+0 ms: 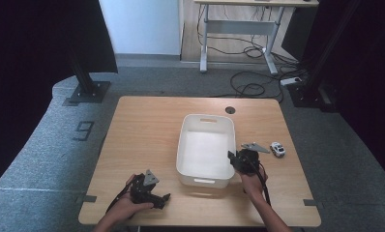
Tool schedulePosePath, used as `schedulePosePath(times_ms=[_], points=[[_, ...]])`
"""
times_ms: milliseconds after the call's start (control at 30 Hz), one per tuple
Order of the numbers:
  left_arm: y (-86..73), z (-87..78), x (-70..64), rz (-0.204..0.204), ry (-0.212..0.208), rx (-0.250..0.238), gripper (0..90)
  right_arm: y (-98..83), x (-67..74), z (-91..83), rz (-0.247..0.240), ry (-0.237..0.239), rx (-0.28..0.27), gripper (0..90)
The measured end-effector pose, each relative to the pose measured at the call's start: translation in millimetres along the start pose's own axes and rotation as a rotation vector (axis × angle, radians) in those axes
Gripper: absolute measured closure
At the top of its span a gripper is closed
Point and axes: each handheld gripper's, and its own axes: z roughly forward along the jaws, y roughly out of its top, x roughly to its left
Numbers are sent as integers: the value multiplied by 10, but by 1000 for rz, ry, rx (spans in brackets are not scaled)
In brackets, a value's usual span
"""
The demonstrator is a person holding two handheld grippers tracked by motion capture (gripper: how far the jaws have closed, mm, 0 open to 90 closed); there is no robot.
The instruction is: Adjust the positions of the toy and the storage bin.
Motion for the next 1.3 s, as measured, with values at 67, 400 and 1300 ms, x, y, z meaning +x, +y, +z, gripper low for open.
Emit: schedulePosePath(times_ms=[67,400,1300], points=[[0,0,1,1,-2,0,0,0,-3,2,-3,4,0,691],[2,0,5,4,-5,2,0,-36,-37,-11,-84,6,-83,417],[2,0,4,4,-4,2,0,6,-195,-304,-184,63,-58,288]])
